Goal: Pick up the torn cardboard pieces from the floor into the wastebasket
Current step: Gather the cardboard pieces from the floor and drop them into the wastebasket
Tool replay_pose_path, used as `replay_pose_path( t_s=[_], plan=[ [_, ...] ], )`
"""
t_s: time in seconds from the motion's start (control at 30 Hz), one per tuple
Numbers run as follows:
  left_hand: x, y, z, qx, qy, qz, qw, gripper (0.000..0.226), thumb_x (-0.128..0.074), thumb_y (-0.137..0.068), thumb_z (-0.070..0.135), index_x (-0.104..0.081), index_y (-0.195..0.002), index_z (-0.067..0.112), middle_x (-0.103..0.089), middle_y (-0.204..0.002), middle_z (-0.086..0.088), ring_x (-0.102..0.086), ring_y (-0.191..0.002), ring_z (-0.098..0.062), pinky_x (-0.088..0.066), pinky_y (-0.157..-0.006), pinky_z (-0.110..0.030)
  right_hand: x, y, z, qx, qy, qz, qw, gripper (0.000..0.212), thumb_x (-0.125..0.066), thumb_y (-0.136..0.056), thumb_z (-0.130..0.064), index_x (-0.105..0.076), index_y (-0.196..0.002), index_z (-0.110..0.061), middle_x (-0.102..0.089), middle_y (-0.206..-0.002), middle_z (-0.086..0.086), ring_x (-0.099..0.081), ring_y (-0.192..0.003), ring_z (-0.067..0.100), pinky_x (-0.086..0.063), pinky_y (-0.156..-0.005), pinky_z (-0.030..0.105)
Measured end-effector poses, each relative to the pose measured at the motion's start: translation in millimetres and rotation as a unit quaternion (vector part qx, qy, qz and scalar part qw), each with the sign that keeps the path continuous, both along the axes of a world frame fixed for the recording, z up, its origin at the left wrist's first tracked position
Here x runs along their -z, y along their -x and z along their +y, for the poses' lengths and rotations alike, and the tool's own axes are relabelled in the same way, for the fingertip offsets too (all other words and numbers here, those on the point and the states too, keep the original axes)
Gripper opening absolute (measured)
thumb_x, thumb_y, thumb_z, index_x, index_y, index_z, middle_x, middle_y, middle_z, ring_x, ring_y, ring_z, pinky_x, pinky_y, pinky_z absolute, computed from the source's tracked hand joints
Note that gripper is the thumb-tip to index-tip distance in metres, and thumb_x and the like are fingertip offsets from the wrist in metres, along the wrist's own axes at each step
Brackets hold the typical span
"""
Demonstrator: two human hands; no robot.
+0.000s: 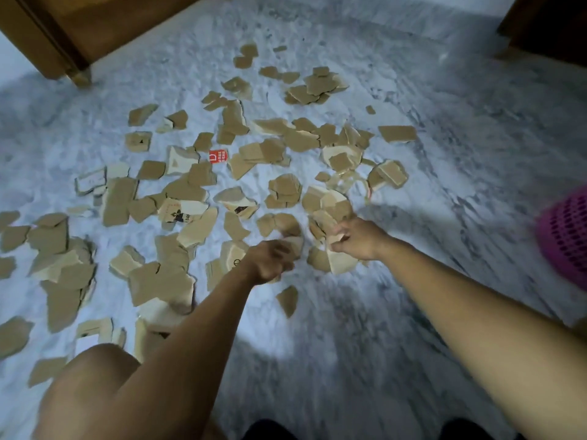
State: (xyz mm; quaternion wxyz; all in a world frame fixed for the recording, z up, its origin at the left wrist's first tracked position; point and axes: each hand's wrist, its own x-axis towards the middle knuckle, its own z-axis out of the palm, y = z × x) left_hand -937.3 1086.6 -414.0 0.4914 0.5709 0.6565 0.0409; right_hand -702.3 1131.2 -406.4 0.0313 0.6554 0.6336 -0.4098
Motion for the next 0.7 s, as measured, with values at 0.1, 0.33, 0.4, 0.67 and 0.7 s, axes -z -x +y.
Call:
replay_pose_path(
  t_s=[0.1, 0.33, 0.4, 0.67, 0.7],
  plan=[
    [28, 1, -5, 0.062, 0.009, 0.059, 0.996, 0.054, -0.082, -0.078, 0.023, -0.062, -0.128, 0.017, -0.064, -0.124, -0.005, -0.061, -0.110, -0.018, -0.046, -0.089, -0.022, 15, 3, -1, 0.026, 0.015, -0.024, 0.999, 0.062, -0.078, -0.081, -0.044, -0.057, -0.137, -0.026, -0.054, -0.143, 0.007, -0.058, -0.122, 0.027, -0.049, -0.093, 0.030],
    [107, -21, -29, 0.184, -0.063, 0.157, 0.968, 0.049, -0.072, -0.079, 0.022, -0.060, -0.127, 0.022, -0.052, -0.125, -0.007, -0.055, -0.116, -0.028, -0.045, -0.096, -0.026, 93, -5, 0, 0.147, 0.041, -0.065, 0.986, 0.094, -0.077, -0.075, -0.049, -0.030, -0.153, -0.023, -0.046, -0.147, 0.014, -0.052, -0.128, 0.036, -0.049, -0.102, 0.047],
    [120, -25, -35, 0.153, -0.105, 0.159, 0.970, 0.042, -0.066, -0.081, 0.015, -0.059, -0.122, 0.019, -0.052, -0.116, -0.009, -0.057, -0.104, -0.031, -0.046, -0.088, -0.029, 107, -4, -5, 0.186, 0.021, -0.094, 0.978, 0.107, -0.075, -0.079, -0.055, -0.014, -0.158, -0.018, -0.040, -0.151, 0.015, -0.048, -0.132, 0.039, -0.046, -0.104, 0.052],
    [129, -21, -43, 0.059, -0.053, 0.155, 0.985, 0.013, -0.075, -0.078, 0.014, -0.067, -0.088, 0.018, -0.070, -0.082, 0.001, -0.070, -0.078, -0.017, -0.051, -0.064, -0.021, 139, -2, -22, 0.258, -0.034, -0.066, 0.963, 0.066, -0.071, -0.089, -0.035, -0.042, -0.146, -0.018, -0.063, -0.131, 0.014, -0.062, -0.115, 0.038, -0.050, -0.098, 0.050],
    [124, -24, -41, 0.030, -0.043, 0.130, 0.990, 0.012, -0.077, -0.077, 0.012, -0.068, -0.080, 0.019, -0.070, -0.073, 0.006, -0.070, -0.070, -0.008, -0.047, -0.058, -0.013, 138, -6, -22, 0.241, -0.025, -0.045, 0.969, 0.050, -0.071, -0.088, -0.035, -0.056, -0.133, -0.019, -0.067, -0.125, 0.012, -0.064, -0.111, 0.036, -0.053, -0.095, 0.046]
  ],
)
